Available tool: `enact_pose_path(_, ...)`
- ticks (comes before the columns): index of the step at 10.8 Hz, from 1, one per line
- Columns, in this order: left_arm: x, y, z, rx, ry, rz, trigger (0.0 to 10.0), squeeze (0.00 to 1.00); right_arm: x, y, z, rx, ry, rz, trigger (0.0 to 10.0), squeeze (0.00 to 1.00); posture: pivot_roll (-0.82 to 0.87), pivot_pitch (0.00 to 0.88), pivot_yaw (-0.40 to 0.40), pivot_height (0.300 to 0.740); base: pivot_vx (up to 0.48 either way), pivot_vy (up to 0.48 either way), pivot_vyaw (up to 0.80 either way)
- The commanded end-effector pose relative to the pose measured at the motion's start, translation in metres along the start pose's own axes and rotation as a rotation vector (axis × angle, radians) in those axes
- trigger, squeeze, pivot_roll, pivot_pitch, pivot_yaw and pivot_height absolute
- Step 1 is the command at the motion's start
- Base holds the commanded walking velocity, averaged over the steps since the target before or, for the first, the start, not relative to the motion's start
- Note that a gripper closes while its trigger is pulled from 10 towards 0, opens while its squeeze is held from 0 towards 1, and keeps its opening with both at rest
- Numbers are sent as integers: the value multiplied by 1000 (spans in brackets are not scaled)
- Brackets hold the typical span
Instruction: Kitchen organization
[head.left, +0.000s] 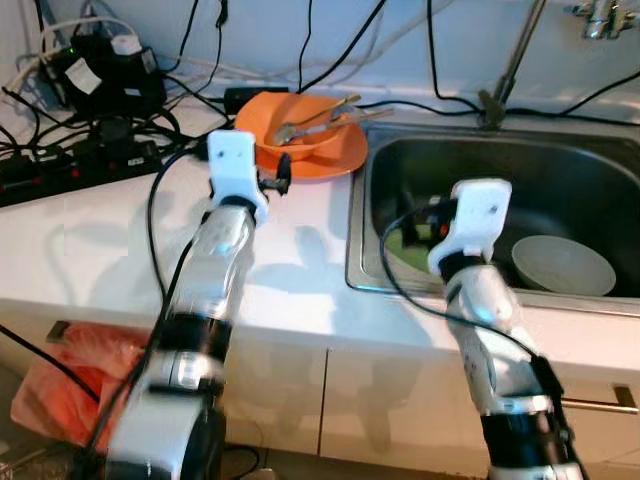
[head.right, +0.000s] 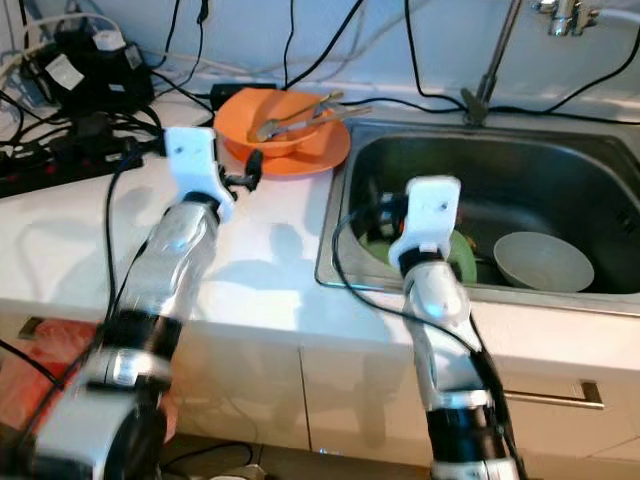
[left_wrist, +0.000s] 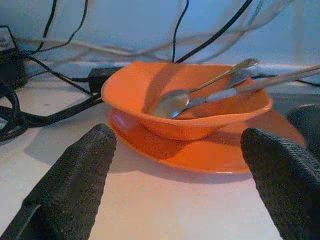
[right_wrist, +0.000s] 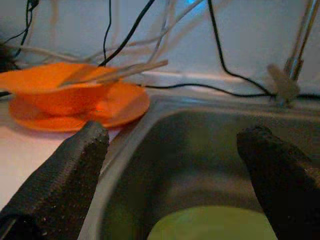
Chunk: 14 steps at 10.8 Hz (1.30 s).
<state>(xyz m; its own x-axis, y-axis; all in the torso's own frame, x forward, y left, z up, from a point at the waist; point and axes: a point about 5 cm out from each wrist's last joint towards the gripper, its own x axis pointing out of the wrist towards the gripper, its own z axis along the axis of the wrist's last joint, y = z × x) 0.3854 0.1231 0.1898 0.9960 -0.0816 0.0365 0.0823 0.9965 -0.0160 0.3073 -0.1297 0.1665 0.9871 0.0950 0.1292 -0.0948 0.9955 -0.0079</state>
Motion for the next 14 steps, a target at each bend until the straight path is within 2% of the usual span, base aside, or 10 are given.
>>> enact_pose_path(1,4,1,4,0,-6,3,10000,0,-3,1,5,12,-10,10,10000,0,76,47,55,740,0,0,0)
enact_pose_path(5,15,11,1,14,26,14,10000,0,-32,-7,5,17,46,62,10000,0,11,97,75,740,0,0,0)
enact_pose_path(6,17,14,1,2,33,22,10000,0,-42,-15,6,-1,70,61,10000,0,-18,115,76,740,0,0,0)
enact_pose_path(8,20,9,3,2,13,3,10000,0,-60,-22,9,-17,126,88,10000,0,-58,139,69,740,0,0,0)
enact_pose_path(11,21,-1,0,-17,28,-21,10000,0,-78,-19,13,-28,172,182,10000,0,-101,170,46,740,0,0,0)
enact_pose_path(14,27,0,19,-23,-45,0,10000,0,-89,-13,19,-52,203,266,10000,0,-137,206,0,740,0,0,0)
